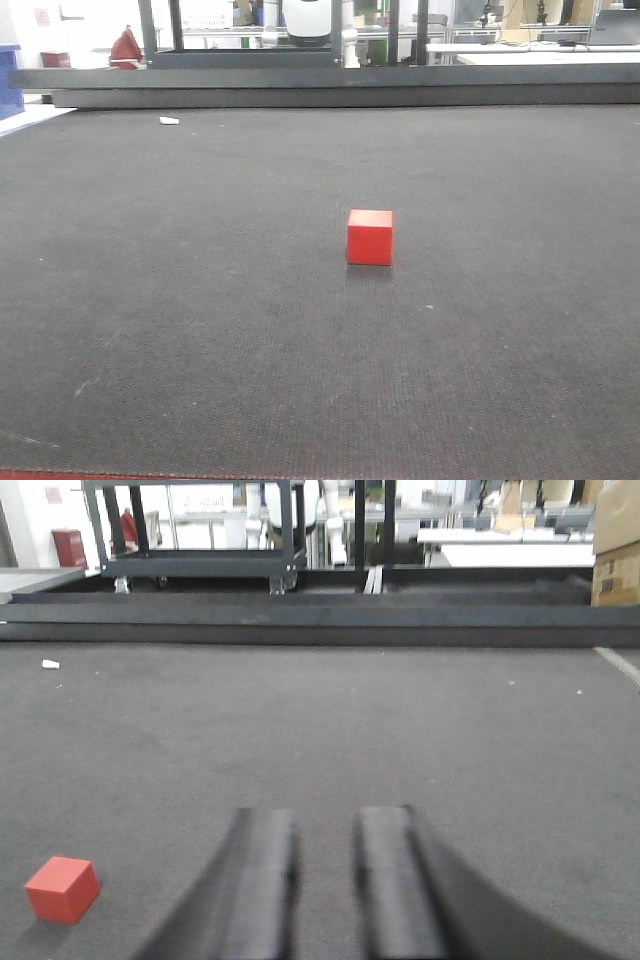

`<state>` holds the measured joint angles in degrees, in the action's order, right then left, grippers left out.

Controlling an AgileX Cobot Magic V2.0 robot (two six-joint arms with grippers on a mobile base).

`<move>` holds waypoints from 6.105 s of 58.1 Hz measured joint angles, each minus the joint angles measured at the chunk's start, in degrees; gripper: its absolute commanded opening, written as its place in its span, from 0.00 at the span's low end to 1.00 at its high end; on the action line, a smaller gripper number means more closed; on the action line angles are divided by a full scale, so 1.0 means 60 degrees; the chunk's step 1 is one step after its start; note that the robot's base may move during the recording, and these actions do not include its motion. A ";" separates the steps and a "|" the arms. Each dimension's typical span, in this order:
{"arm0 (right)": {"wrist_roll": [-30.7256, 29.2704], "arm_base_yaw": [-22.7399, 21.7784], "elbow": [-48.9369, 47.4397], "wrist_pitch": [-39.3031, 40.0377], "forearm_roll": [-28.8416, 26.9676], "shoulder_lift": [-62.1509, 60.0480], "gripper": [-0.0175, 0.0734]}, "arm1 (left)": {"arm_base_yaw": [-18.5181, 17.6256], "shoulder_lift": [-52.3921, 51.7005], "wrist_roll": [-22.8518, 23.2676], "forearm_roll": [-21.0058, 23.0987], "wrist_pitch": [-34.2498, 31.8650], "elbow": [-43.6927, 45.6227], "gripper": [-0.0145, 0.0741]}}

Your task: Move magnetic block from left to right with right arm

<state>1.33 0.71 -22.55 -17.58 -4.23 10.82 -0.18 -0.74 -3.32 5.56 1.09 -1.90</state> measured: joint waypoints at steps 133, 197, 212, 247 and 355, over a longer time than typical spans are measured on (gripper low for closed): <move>0.7633 0.5823 -1.1548 -0.5741 0.2899 1.7694 0.45 | 0.0000 0.0000 0.0000 0.0000 0.0000 0.0000 0.02; 0.1110 0.1533 -0.2809 -0.3450 0.1871 0.6636 0.45 | 0.0000 0.0000 0.0000 0.0000 0.0000 0.0000 0.02; 0.1091 0.1533 -0.1544 -0.3392 0.1873 0.3179 0.45 | 0.0000 0.0000 0.0000 0.0000 0.0000 0.0000 0.02; 0.1046 0.1533 -0.1412 -0.3428 0.1867 -0.1351 0.45 | 0.0000 0.0000 0.0000 0.0000 0.0000 0.0000 0.02; 0.1035 0.1528 -0.1412 -0.3374 0.1852 -0.1519 0.45 | 0.0000 0.0000 0.0000 0.0000 0.0000 0.0000 0.02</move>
<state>7.55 9.88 -31.02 -37.83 6.88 1.71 -0.18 -0.74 -3.32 5.56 1.09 -1.90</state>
